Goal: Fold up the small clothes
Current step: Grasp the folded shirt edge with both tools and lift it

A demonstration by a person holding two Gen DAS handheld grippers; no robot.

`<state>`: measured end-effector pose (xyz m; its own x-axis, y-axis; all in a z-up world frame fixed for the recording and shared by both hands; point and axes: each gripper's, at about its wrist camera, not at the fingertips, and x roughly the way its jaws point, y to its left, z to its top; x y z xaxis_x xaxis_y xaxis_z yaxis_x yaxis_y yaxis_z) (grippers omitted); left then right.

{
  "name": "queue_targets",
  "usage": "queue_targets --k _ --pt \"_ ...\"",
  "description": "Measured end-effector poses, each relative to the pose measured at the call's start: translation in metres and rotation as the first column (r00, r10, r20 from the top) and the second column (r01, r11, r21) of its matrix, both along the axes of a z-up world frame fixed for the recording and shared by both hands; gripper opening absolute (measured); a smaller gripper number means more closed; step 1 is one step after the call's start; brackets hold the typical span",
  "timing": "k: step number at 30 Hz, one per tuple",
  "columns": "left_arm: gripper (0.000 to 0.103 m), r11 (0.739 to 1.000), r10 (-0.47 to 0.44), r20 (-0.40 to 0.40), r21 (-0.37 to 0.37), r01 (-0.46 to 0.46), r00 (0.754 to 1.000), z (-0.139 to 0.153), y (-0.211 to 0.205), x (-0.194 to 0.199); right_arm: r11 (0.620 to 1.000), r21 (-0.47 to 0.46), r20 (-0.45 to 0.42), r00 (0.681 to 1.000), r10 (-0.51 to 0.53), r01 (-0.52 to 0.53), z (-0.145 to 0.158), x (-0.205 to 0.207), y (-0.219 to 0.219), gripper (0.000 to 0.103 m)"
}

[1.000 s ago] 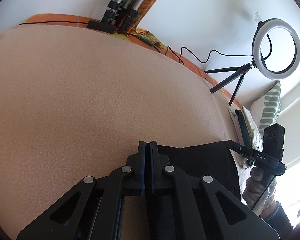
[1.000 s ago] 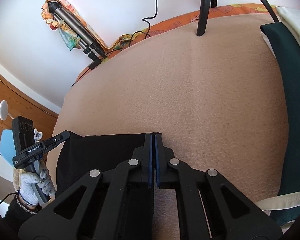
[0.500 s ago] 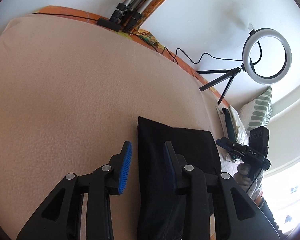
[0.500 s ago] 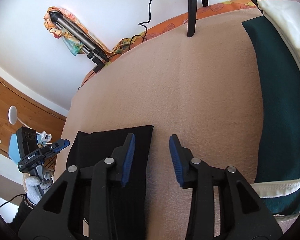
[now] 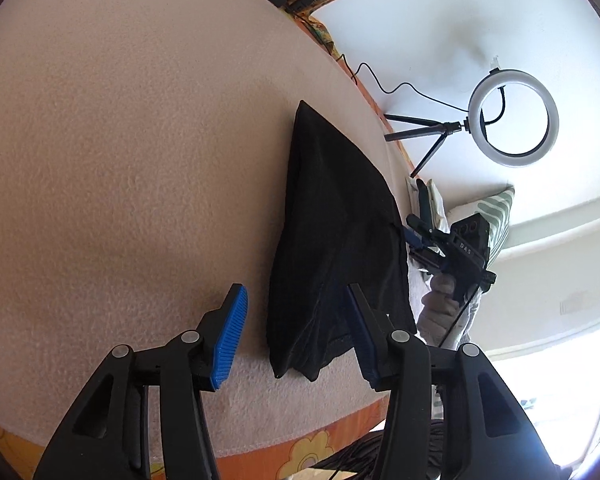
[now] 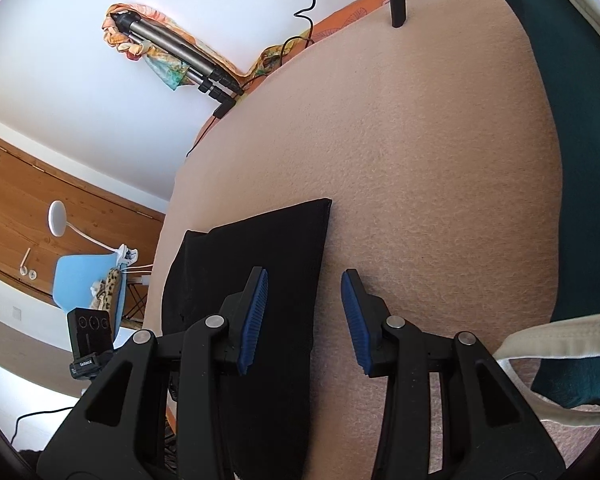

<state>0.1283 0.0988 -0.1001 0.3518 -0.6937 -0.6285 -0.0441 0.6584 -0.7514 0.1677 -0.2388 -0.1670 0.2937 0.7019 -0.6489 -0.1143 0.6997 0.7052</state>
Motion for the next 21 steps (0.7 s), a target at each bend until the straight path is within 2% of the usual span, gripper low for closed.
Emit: queue_targets --k 2,9,13,21 --pt "0.048 0.999 0.002 -0.004 -0.051 -0.002 1.0 -0.007 0.0 -0.003 0.999 0.035 -0.01 1.0 0.013 -0.013 -0.003 0.001 0.003 0.041" --pt "0.048 0.994 -0.047 0.013 -0.095 0.048 0.999 -0.011 -0.013 -0.002 0.997 0.068 0.003 0.999 0.035 -0.035 -0.006 0.004 0.015 0.04" --pt "0.049 0.992 -0.071 0.02 -0.107 0.073 0.997 -0.011 -0.023 0.002 0.997 0.067 0.012 0.999 0.039 -0.04 -0.006 0.006 0.022 0.04" --pt "0.048 0.99 -0.122 0.049 -0.067 0.125 0.991 -0.006 -0.047 0.009 0.998 0.054 0.026 0.999 0.038 -0.039 -0.005 0.009 0.035 0.037"
